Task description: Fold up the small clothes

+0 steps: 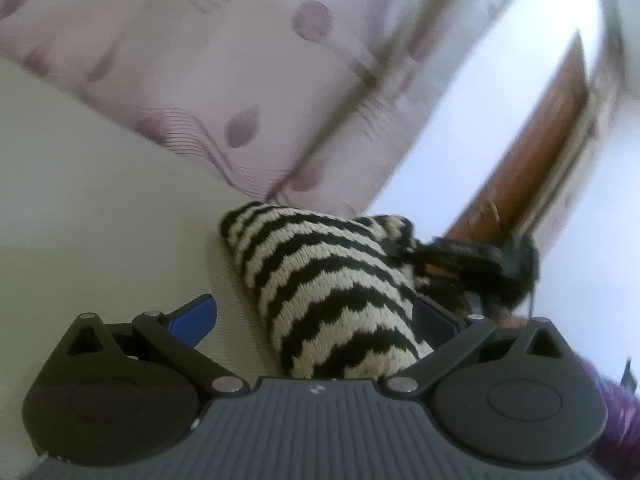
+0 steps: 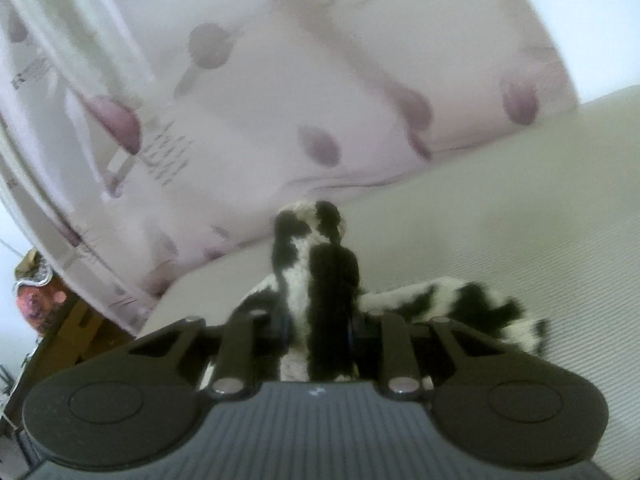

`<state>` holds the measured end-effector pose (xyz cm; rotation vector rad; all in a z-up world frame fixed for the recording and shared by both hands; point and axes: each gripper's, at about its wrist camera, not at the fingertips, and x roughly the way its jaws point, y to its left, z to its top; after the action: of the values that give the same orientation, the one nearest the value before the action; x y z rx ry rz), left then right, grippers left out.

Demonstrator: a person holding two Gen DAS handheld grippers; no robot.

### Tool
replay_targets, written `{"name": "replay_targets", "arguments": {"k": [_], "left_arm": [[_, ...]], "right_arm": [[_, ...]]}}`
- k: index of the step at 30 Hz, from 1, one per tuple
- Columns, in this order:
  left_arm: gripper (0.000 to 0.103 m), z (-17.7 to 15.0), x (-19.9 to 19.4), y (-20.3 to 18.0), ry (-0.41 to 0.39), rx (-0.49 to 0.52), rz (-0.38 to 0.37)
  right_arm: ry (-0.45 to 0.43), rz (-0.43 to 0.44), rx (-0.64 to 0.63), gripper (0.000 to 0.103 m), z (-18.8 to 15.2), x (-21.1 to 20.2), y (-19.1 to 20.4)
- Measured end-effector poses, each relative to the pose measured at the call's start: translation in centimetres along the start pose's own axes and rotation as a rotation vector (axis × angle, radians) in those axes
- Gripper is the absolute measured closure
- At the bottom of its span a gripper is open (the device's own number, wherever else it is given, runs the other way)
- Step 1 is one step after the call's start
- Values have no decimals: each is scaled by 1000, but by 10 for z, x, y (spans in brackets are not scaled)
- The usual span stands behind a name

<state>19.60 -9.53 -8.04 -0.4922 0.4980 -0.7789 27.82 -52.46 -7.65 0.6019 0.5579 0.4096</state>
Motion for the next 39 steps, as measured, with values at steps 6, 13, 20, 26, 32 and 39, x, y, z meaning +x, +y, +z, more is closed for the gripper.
{"name": "replay_targets", "arguments": {"k": [6,13,20,26,32,39], "left_arm": [[1,-1,23,-30,-28,132,-3],[27,-5,59,-57,-12,275,-38],[40,-18,76,-68,41,338,-82],[40,-25,84,-58,117,274,-93],[39,-26,76,-54,112,255,-69],[33,-22,77,-64,113,293,-18]], "right_arm": [[70,-81,-37,79,2,10,-26],[82,-99,-15,78,-6,22,-51],[-122,-9,17,64,-28,-54,-42],[0,127,-75,64,-83,-96,-23],[113,72,-242,58,-124,-86,-9],[73,65,-310,87,-132,-90,-1]]}}
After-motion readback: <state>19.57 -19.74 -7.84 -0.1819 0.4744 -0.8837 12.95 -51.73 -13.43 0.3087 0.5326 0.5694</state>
